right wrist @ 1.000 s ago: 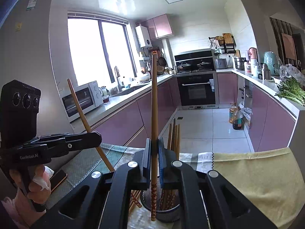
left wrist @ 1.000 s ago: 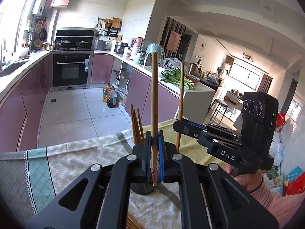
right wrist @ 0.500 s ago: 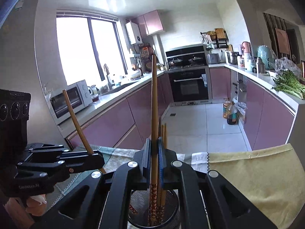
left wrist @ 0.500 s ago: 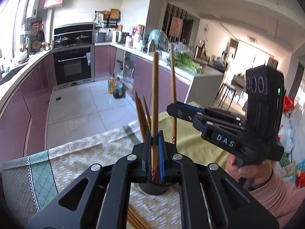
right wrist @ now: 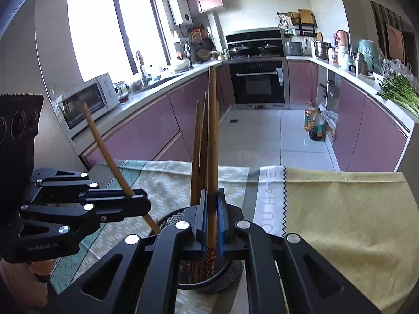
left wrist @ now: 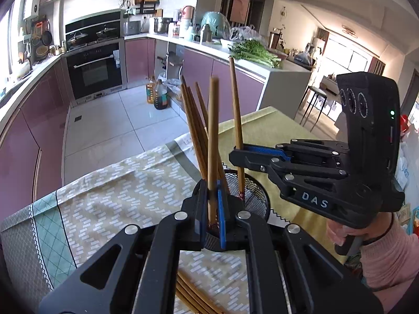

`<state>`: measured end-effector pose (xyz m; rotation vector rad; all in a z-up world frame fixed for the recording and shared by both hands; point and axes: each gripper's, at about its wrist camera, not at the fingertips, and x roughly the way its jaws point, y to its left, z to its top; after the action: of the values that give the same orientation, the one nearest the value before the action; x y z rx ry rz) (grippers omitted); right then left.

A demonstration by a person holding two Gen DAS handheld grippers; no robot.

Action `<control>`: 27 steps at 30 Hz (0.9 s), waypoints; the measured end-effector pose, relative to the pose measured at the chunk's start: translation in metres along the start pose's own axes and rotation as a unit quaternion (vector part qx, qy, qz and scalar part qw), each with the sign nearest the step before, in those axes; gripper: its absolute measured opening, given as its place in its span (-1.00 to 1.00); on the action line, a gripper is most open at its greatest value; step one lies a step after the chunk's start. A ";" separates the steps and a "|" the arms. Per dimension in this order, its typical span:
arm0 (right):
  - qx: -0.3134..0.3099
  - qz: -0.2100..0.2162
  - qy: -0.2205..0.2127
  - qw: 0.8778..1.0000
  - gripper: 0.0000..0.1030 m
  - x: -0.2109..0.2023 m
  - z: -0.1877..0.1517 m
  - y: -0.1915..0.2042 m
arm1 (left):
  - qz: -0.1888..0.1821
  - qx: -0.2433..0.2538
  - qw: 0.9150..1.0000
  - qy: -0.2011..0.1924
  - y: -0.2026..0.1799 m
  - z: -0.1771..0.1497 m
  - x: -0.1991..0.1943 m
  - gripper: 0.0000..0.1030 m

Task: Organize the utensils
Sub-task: 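Lift the right gripper's chopstick into the mesh cup and release while the left gripper does likewise, then move both open grippers back to the loose chopsticks on the cloth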

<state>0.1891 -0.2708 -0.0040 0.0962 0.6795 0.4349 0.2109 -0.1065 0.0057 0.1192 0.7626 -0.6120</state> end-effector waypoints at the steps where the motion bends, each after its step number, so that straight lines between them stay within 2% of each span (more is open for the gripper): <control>1: 0.001 -0.001 0.005 1.000 -0.88 0.002 0.000 -0.001 | 0.003 -0.001 1.000 0.004 0.002 0.000 0.004 -0.85; 7: 0.011 -0.004 0.018 1.000 -0.85 0.012 -0.003 -0.003 | 0.009 -0.013 1.000 0.018 0.012 0.006 0.023 -0.84; 13: 0.016 -0.002 0.014 1.000 -0.82 0.010 -0.005 -0.006 | 0.014 -0.028 0.999 0.025 0.019 0.004 0.037 -0.77; 16: 0.015 0.001 0.006 1.000 -0.65 0.004 -0.005 -0.006 | 0.019 -0.036 0.999 0.017 0.023 -0.001 0.035 -0.76; 18: 0.011 0.000 -0.001 1.000 -0.54 -0.001 -0.007 -0.004 | 0.021 -0.043 0.999 0.008 0.026 -0.006 0.028 -0.76; 21: 0.001 0.004 -0.011 1.000 -0.51 -0.011 -0.009 0.003 | 0.036 -0.041 0.998 -0.013 0.027 -0.013 0.010 -0.66; 27: -0.042 0.056 -0.029 0.997 -0.38 -0.042 -0.024 0.032 | 0.034 -0.031 0.997 -0.059 0.019 -0.040 -0.037 -0.44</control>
<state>0.1334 -0.2607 0.0094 0.0672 0.5986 0.5668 0.1764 -0.0607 -0.0006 0.0512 0.6595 -0.5263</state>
